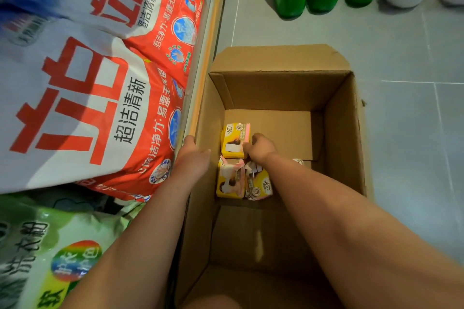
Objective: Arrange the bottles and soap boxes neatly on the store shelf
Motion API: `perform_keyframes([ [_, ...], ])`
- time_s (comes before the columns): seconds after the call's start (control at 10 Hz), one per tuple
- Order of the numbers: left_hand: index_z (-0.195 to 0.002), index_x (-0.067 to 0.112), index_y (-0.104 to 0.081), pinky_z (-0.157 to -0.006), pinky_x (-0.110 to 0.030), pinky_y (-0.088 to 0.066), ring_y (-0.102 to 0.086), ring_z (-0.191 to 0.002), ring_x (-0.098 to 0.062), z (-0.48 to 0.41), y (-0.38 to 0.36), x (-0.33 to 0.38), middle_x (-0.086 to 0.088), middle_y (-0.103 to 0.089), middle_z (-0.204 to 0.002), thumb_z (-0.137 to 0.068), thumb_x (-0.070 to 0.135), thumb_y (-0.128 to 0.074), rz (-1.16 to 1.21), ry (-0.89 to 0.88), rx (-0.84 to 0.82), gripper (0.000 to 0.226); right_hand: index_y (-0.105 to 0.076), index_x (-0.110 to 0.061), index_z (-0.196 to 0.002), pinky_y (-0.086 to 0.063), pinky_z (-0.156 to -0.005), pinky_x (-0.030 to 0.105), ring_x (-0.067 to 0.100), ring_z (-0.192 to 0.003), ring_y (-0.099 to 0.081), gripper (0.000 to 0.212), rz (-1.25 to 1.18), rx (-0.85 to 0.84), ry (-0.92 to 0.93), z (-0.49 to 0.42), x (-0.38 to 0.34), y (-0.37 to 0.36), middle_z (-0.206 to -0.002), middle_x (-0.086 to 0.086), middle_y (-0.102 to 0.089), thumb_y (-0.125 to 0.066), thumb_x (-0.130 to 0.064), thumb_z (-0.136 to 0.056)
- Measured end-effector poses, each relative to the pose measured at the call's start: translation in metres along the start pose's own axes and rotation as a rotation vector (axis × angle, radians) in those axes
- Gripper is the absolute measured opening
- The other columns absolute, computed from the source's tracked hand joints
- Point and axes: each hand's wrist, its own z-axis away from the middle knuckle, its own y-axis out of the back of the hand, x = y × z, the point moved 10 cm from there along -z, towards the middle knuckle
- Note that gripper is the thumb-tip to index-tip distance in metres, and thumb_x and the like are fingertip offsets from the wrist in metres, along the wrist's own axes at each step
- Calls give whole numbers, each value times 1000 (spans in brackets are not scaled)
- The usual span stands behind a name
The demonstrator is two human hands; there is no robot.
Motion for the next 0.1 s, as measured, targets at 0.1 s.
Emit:
perform_keyframes([
  [0.1,-133,13,-41,-75,-32,-41,-51,-112,-28,14,4,-4,-11,-52,-128,-90,36,-60,41,23,-54,52,-53,-11,-125,-47,-87,34,26,-105,-58,36,-1,-65,7,35,3,12,-120,11,-60,-51,-25,-92],
])
